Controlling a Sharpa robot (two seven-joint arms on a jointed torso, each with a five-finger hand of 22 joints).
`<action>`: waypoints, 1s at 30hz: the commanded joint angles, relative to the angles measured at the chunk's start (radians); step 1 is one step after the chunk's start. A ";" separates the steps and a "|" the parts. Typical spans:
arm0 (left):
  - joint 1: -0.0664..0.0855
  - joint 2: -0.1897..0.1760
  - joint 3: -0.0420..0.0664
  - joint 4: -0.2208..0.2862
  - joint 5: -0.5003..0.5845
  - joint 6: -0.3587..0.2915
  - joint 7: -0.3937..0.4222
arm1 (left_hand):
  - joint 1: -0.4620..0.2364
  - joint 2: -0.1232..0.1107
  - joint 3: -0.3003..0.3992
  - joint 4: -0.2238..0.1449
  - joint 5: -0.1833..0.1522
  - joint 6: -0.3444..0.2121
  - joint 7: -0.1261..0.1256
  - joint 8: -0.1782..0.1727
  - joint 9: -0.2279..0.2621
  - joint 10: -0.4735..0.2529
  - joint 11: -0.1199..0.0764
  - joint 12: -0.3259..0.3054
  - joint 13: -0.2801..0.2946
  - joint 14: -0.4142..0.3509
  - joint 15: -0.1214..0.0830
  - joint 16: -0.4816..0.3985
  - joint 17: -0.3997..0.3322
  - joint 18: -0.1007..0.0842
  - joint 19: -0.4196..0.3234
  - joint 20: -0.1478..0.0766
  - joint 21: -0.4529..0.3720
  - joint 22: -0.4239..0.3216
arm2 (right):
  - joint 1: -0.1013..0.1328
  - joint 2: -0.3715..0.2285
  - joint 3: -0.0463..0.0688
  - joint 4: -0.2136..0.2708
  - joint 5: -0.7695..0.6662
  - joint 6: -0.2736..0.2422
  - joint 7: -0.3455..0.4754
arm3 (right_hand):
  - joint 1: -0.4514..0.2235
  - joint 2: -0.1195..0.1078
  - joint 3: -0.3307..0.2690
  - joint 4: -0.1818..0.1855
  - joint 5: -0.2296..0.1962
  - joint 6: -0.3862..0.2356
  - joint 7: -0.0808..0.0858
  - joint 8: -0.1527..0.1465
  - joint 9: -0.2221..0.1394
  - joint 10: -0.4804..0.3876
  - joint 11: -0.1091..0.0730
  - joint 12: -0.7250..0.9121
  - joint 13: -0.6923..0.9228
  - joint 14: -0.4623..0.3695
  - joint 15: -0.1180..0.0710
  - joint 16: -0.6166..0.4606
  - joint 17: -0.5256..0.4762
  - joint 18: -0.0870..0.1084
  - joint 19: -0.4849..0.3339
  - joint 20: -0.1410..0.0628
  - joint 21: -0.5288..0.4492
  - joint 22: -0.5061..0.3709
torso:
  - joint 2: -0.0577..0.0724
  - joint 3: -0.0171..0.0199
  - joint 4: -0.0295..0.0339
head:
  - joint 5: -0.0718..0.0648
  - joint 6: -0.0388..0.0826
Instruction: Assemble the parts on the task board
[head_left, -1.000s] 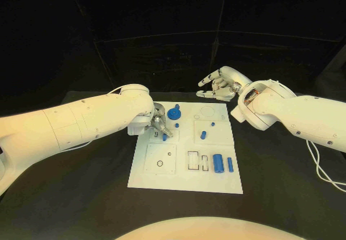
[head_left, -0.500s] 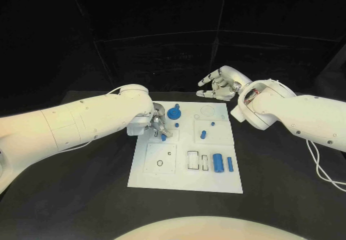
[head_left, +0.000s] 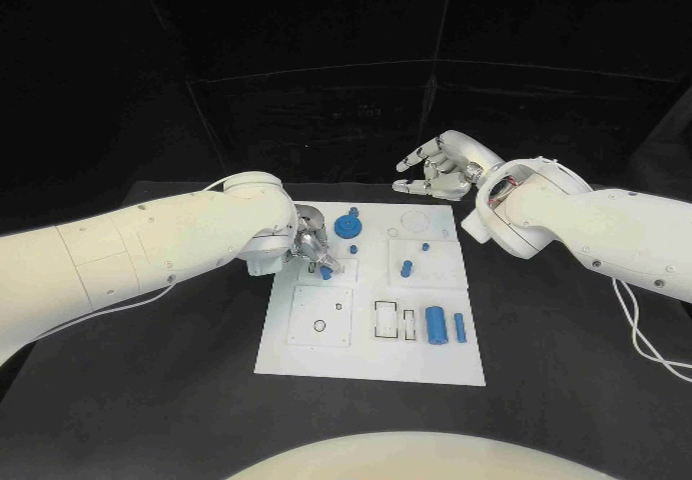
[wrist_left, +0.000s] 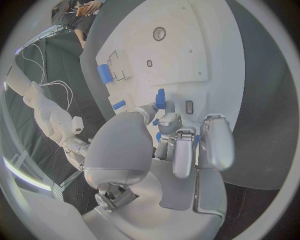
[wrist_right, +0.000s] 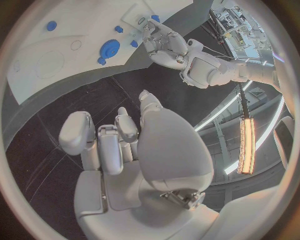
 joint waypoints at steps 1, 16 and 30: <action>0.001 -0.015 0.001 0.020 0.034 -0.109 0.048 | -0.008 -0.008 0.147 -0.139 0.004 -0.005 -0.002 0.007 0.046 0.010 -0.004 0.006 0.005 0.104 -0.009 0.003 0.263 -0.015 0.001 -0.005 0.003 0.002 | 0.002 -0.001 0.001 -0.001 0.001 0.000 0.010 | -0.002 0.011 -0.005 0.000 -0.002 0.007 0.002 0.005 0.001 -0.001 -0.003 -0.001 0.000 0.063 -0.005 -0.006 0.082 0.014 -0.002 0.000 -0.005 0.000 | 0.000 -0.0001 0.0014 | -0.001 0.000; -0.077 -0.135 0.000 0.151 -0.014 -0.505 0.172 | -0.033 -0.024 0.188 -0.150 0.003 -0.008 -0.005 0.024 0.070 0.029 -0.007 0.033 0.032 0.104 -0.011 0.003 0.263 -0.017 0.006 -0.007 0.009 0.011 | 0.002 -0.018 0.001 0.001 0.001 -0.004 0.010 | -0.004 0.013 -0.007 0.001 -0.002 0.009 0.002 0.005 0.001 -0.001 -0.003 -0.001 0.000 0.063 -0.005 -0.006 0.083 0.014 -0.002 0.000 -0.005 -0.001 | -0.006 0.0053 0.0108 | 0.000 -0.004; -0.160 -0.154 -0.001 0.179 -0.077 -0.813 0.299 | -0.041 -0.037 0.214 -0.157 0.003 -0.008 -0.008 0.033 0.083 0.039 -0.010 0.046 0.046 0.104 -0.014 0.003 0.263 -0.021 0.015 -0.010 0.024 0.028 | 0.002 -0.029 0.001 0.004 0.001 -0.005 0.012 | -0.005 0.013 -0.008 0.001 -0.002 0.009 0.001 0.006 0.001 -0.001 -0.003 -0.001 -0.001 0.063 -0.006 -0.006 0.082 0.014 -0.002 -0.001 -0.005 0.000 | -0.009 0.0090 0.0134 | 0.001 -0.006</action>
